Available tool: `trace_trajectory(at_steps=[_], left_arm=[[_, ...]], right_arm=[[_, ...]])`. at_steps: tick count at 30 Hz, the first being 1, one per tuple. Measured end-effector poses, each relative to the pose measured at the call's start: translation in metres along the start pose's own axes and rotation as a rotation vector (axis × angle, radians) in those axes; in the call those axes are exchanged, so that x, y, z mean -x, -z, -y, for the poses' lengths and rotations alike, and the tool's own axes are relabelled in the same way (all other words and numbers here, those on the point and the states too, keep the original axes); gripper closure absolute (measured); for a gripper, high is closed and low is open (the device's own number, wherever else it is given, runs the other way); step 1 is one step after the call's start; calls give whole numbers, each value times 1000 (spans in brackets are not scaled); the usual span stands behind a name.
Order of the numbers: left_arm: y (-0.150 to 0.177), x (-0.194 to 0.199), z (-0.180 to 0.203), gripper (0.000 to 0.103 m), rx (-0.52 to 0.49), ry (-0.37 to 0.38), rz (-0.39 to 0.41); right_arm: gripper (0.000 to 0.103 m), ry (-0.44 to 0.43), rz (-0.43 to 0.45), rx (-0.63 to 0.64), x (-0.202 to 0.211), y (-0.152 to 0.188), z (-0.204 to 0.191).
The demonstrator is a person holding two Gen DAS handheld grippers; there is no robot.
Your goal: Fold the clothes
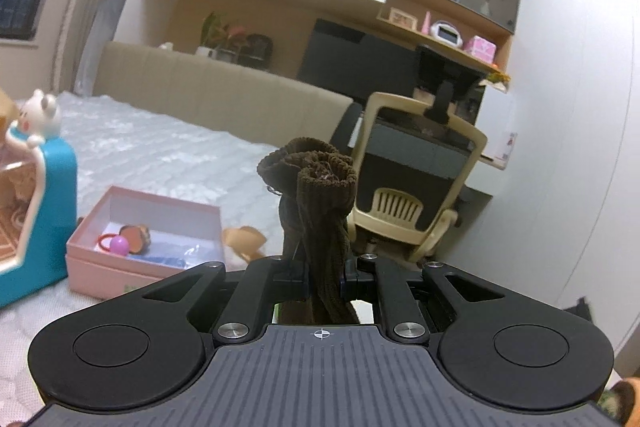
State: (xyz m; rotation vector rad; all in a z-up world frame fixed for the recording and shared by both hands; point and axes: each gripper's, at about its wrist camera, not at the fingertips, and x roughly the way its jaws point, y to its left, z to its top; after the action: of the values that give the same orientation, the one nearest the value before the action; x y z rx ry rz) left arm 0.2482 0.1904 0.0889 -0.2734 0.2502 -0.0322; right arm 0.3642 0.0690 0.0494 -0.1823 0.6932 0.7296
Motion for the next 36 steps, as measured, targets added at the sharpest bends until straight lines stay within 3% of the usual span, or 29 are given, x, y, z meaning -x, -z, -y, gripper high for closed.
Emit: trace_trajectory(at_steps=[3,5,7,8,10,12,13,15,18,21,25,27,29,33,36], left_arm=[[-3,-6,24,89,-40,15,-16],[-4,-20,50,89,-59,53,-35],[-2,-35,79,82,-80,110,-64],[1,-45,96,76,-90,159,-92],[9,-62,126,33,-88,280,-174],[16,-72,148,14,-76,373,-245],[18,-73,155,10,-87,382,-251],[20,-71,163,9,-121,368,-248],[21,-73,154,6,-162,252,-271],[27,-77,127,5,-171,120,-306],[35,-74,78,3,-117,44,-357],[36,-68,57,3,-97,18,-365],[35,-61,43,3,-86,15,-356],[31,-59,41,2,-66,92,-344],[38,-69,61,2,-69,195,-360]], right_arm=[[61,-52,127,-140,57,1,37],[47,-4,224,-157,102,4,61],[43,66,277,-190,135,13,83],[43,104,299,-208,150,19,95],[42,179,330,-254,177,31,118],[42,227,322,-316,190,45,140],[42,234,315,-342,193,51,149],[41,223,295,-386,193,62,160],[41,179,239,-409,165,63,159],[41,137,173,-421,132,62,155],[43,151,30,-398,71,63,140],[68,166,5,-351,53,63,132],[86,163,36,-316,58,62,125],[87,189,134,-279,105,55,129],[86,223,99,-260,120,54,136]])
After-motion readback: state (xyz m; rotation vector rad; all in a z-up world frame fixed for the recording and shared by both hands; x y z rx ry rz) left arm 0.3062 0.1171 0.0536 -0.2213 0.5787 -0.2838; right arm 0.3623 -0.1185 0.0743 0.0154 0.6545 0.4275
